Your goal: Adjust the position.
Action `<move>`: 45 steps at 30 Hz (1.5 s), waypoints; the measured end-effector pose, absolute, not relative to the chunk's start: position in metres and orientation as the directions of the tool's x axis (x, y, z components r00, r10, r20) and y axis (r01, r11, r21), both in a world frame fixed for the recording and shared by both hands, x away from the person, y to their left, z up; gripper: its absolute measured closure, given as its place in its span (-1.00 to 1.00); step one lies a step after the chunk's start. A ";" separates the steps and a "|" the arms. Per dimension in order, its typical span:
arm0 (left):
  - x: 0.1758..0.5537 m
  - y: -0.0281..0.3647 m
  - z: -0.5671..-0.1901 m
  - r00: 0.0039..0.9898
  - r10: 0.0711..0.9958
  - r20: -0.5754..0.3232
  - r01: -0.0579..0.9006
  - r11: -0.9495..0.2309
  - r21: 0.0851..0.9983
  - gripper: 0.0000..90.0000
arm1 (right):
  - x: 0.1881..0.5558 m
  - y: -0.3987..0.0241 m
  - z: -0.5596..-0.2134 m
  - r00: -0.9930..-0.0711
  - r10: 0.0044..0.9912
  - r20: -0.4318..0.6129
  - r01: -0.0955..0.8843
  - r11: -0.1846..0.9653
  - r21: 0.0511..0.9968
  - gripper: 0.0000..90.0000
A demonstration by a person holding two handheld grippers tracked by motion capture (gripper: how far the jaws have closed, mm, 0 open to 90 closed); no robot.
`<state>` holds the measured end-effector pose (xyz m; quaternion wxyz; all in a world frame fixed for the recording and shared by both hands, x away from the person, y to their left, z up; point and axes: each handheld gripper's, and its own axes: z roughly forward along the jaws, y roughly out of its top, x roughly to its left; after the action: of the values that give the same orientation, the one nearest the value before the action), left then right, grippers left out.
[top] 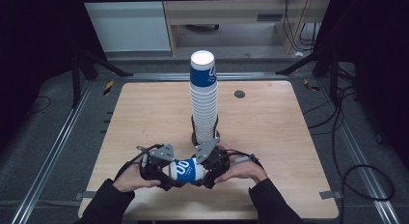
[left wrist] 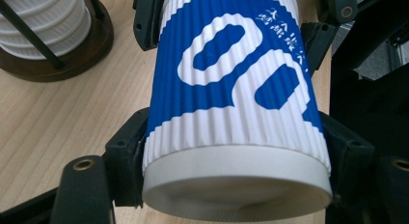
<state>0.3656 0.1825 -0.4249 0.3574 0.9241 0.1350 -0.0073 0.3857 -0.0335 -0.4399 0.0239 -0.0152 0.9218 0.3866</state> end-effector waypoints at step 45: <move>0.365 0.191 -0.414 0.973 0.178 -0.146 0.215 -0.479 0.851 -0.41 | 0.381 -0.084 -0.426 -0.985 0.111 0.133 0.164 0.344 0.924 -0.79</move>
<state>0.3650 0.1910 -0.4138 0.4973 0.8598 0.1143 -0.0186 0.3814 -0.0843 -0.4260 -0.0233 0.0840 0.8195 0.5664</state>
